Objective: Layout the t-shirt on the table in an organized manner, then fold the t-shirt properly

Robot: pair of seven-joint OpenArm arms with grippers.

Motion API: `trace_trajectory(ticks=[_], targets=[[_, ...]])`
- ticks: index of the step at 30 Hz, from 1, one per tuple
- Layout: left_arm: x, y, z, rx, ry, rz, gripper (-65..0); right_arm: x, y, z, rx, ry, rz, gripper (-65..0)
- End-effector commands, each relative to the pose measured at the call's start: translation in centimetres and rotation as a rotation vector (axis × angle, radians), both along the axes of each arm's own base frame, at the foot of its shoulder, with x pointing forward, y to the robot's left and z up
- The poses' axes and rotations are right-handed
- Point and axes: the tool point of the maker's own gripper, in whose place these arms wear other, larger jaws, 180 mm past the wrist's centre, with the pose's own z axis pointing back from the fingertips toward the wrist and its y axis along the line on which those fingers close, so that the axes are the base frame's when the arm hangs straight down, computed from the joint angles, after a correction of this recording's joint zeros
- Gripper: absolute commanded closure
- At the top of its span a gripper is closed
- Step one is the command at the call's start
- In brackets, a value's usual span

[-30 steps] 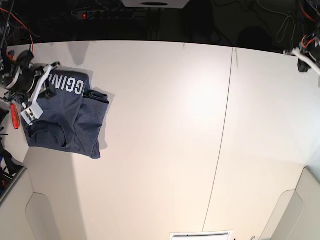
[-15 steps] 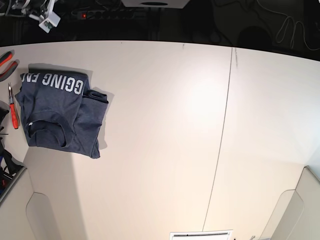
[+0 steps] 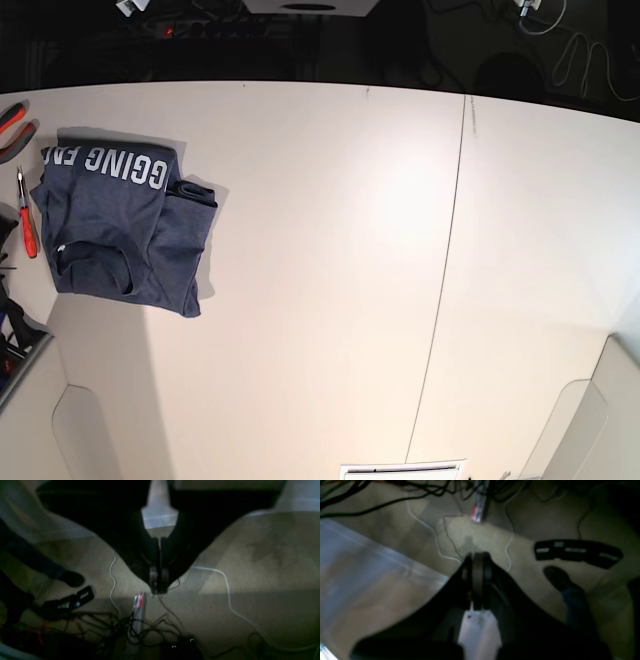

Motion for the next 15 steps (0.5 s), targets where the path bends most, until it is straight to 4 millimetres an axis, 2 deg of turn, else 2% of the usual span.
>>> trace_trajectory(ticks=[1,4,8,13,15], targets=[[-0.4,-1.8,-0.6,-0.033,0.014,0.005,0.0,-0.6,-0.2,-0.4,-0.013,0.027,0.007,0.0],[1.5,-6.1,-2.8,-0.082,0.032,-0.021,0.0,-0.9,1.0,-1.9,-0.015,0.074,0.016,0.0],[3.9,-9.9,-4.7,-0.095,0.037,-0.059,0.0,0.0,2.8,-3.1,-0.011,0.084,0.026,0.0],[7.1,-11.9,-5.3,-0.110,0.007,-0.095,0.0,3.9,5.6,-5.1,-0.127,-0.019,-0.067,0.0],[8.3,-12.3,-5.3,-0.114,-0.001,-0.102,0.0,5.5,6.8,-5.6,-0.160,-0.054,-0.055,0.0]])
